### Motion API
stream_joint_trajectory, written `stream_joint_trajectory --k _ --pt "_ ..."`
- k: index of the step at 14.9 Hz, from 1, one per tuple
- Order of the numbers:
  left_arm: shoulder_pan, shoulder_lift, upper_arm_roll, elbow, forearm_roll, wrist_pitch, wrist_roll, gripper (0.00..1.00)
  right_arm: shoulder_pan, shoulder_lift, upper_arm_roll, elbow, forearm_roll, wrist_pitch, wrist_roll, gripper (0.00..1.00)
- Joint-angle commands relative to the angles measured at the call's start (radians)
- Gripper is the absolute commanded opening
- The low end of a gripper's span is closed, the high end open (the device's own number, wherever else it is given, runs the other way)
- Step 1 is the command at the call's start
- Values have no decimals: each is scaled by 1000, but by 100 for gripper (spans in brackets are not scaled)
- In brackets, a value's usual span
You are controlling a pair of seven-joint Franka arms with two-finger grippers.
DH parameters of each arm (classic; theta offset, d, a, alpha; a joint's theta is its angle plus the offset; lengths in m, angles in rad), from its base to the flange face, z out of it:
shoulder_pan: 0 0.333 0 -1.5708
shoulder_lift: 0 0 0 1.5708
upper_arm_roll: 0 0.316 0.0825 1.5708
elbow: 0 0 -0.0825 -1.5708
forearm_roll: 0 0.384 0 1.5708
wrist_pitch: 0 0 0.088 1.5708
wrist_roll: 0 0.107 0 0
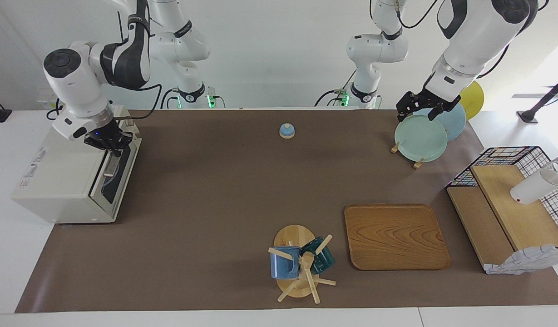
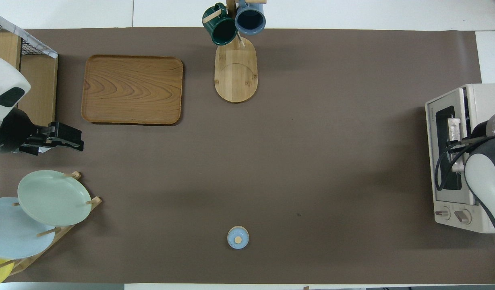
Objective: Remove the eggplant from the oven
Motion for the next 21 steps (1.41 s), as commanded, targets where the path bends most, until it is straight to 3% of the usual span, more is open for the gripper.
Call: stream_joint_trajectory --k 1,6,13,21 --pt "9 4 -8 20 17 -24 9 100 20 32 2 -87 -2 142 35 0" --pt "9 4 -8 20 17 -24 9 100 60 55 2 -112 16 200 88 0" --pt "9 4 -8 20 17 -25 9 100 66 89 4 -242 24 432 88 0" --pt "9 4 -8 20 17 -25 7 100 115 164 4 -251 30 489 147 0"
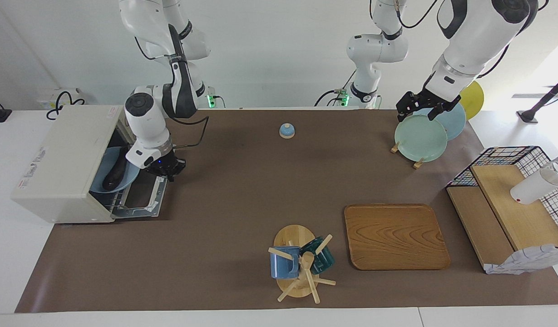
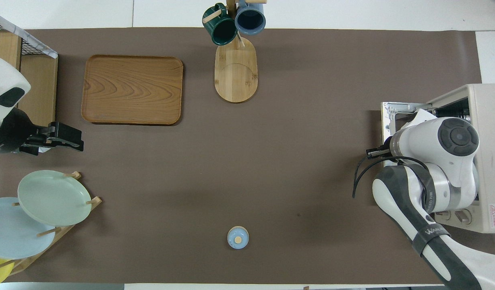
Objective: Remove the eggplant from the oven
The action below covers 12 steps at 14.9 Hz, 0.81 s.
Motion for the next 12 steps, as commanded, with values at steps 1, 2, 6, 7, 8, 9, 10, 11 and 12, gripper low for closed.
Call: stream_joint_trajectory --k 1,2,6,7,8,9,10,11,12 --pt "9 4 -8 20 17 -24 9 100 -38 26 -29 2 -46 31 4 0" --pt "9 4 -8 20 17 -24 9 100 -37 35 -29 1 -25 31 4 0" --pt "9 4 -8 20 17 -24 9 100 -8 40 -29 16 139 28 7 0" --pt "9 4 -8 20 17 -25 9 100 0 43 -29 20 184 23 13 0" --pt "9 4 -8 20 17 -24 9 100 17 43 -29 20 202 22 28 8" --pt "9 4 -8 20 17 -25 9 100 47 40 -29 23 204 19 56 24" --pt "9 4 -8 20 17 -24 9 100 68 32 -29 42 204 0 88 45" --pt "9 4 -8 20 17 -25 9 100 77 27 -29 72 201 -51 100 68" --pt "9 4 -8 20 17 -25 7 100 77 26 -31 130 187 -143 103 72"
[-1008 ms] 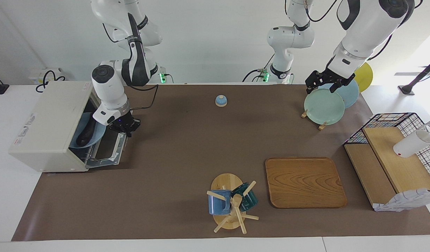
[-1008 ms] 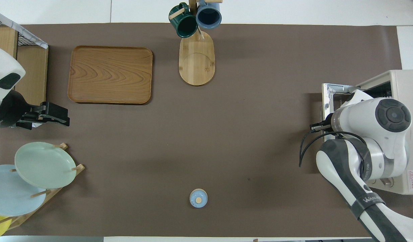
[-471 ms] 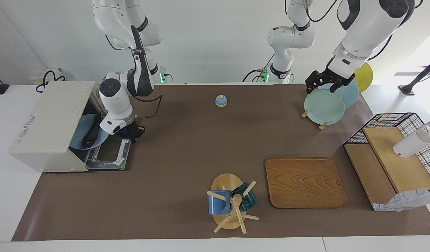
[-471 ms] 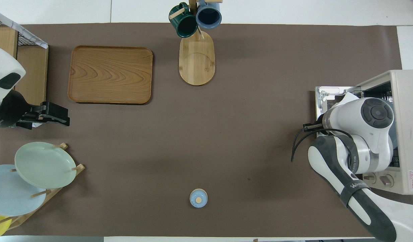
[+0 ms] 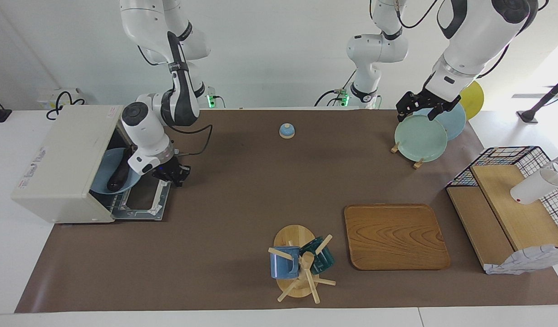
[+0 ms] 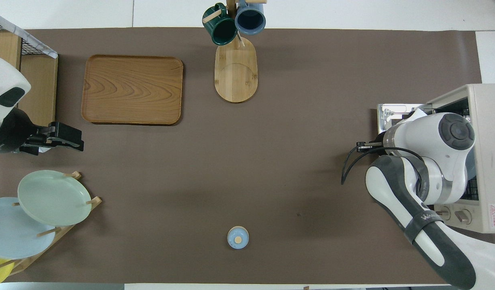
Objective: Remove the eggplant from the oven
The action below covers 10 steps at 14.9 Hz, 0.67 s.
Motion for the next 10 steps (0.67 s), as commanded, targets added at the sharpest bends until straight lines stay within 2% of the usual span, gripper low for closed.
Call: stream_joint_trajectory --k 1,3,5,10 --pt "9 4 -8 20 17 -24 7 100 16 -7 -10 148 -20 -219 27 71" --pt "9 4 -8 20 17 -25 9 100 -5 -16 -12 226 -166 -324 25 61" --pt "9 4 -8 20 17 -24 9 100 -9 -26 -12 224 -301 -364 57 52" --pt "10 4 -8 20 17 -25 9 100 -88 -63 -15 132 -326 -340 91 47"
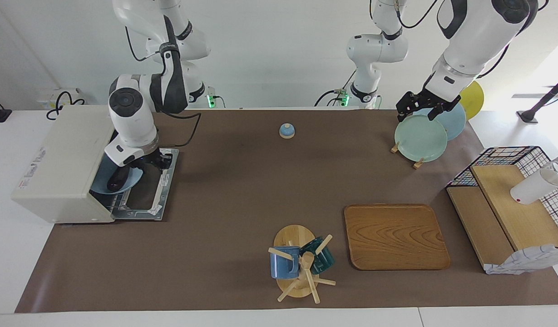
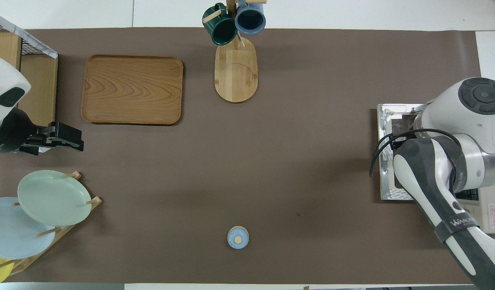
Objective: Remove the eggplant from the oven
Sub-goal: 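Pull the blue plate with the eggplant out of the oven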
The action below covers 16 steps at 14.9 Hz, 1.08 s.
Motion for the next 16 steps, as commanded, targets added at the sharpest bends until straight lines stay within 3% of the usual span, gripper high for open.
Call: stream_joint_trajectory --k 1,4,5,7,8,11,16 --pt "10 4 -8 20 17 -25 9 100 -29 -33 6 -55 -29 34 -1 46" --pt "9 4 -8 20 17 -25 9 100 -52 -44 7 -86 -39 46 -15 45" --pt "9 4 -8 20 17 -25 9 100 -52 -49 7 -102 -39 68 -25 40" --pt "9 4 -8 20 17 -31 9 100 -50 -52 7 -112 -41 72 -38 5" --pt "10 4 -8 20 17 -31 9 100 -47 -52 7 -112 -58 71 -41 0" --pt "10 4 -8 20 17 -25 9 100 -17 -52 12 -100 -150 56 -53 0" --pt "10 4 -8 20 17 -25 7 100 123 -21 15 29 -135 -78 10 0"
